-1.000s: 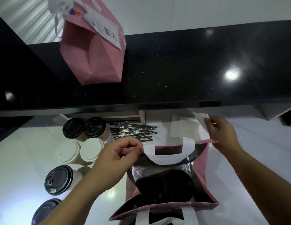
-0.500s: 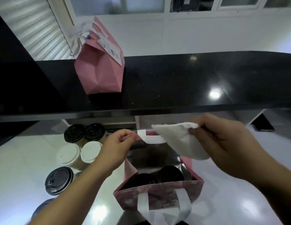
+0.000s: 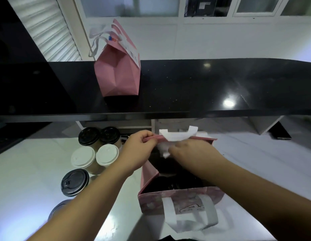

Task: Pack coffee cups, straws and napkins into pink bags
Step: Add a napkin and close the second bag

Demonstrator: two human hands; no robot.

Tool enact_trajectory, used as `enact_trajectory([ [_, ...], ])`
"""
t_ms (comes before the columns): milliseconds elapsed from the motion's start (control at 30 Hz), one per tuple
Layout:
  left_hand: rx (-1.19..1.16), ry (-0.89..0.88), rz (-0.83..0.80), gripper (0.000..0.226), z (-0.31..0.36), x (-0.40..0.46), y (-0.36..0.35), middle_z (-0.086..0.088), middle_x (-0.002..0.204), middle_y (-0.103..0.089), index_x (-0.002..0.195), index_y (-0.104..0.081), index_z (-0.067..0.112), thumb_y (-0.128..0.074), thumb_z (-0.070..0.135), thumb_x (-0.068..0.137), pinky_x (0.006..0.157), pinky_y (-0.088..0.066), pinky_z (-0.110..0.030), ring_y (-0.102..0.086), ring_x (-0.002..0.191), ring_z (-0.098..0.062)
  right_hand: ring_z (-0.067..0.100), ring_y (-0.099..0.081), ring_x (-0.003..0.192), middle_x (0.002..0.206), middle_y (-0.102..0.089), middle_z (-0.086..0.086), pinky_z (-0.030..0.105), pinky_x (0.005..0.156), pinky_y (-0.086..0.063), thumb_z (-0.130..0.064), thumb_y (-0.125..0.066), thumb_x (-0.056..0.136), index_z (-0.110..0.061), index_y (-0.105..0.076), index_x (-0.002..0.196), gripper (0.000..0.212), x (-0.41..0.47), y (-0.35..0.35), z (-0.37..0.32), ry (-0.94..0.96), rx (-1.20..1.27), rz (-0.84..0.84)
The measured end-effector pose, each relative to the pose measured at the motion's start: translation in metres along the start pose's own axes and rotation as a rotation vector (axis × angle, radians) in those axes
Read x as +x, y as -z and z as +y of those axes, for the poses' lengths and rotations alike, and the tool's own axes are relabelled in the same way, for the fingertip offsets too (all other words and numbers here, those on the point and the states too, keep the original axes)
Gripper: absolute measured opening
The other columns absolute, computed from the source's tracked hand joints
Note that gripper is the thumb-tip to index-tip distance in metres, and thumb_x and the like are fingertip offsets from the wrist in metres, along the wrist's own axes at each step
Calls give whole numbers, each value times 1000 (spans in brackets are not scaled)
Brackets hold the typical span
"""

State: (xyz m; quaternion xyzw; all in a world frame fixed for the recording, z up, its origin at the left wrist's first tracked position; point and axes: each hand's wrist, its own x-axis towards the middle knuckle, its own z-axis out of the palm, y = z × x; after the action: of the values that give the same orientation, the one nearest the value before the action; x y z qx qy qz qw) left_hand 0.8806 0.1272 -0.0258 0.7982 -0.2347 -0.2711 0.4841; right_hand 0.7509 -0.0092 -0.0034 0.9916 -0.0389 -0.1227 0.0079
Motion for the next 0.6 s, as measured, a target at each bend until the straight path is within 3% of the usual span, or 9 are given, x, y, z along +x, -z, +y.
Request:
enact_trajectory([
  [133,22,19,16,21,0,-2,-2,10,83,-74,86,-76,30,-60,26,99,87,-61,-47,-69,90,-17,24,-67,93,103,-71,6,40,93,-57,-25,-54,102,-16,-73,111,23,0,-34,-22,83,105,-328],
  [333,53,6,22,19,0,-2,-4,5,92,-72,94,-74,30,-57,29,103,86,-62,-46,-67,91,-17,25,-67,96,110,-73,7,36,93,-56,-21,-58,98,-15,-76,112,24,-5,-57,-25,49,221,-449],
  [467,54,-1,15,17,-1,-4,-3,6,92,-72,93,-73,31,-59,28,102,84,-61,-41,-67,91,-16,19,-66,103,120,-72,-1,31,96,-53,-30,-52,101,-23,-72,123,30,-12,-45,-20,5,350,-420],
  [600,-7,-2,-23,17,-1,-6,1,11,93,-72,93,-73,32,-63,20,99,76,-53,-24,-65,93,-8,12,-61,114,132,-65,-10,27,100,-50,-29,-47,105,-31,-65,134,33,-33,-16,-15,-52,423,-209],
])
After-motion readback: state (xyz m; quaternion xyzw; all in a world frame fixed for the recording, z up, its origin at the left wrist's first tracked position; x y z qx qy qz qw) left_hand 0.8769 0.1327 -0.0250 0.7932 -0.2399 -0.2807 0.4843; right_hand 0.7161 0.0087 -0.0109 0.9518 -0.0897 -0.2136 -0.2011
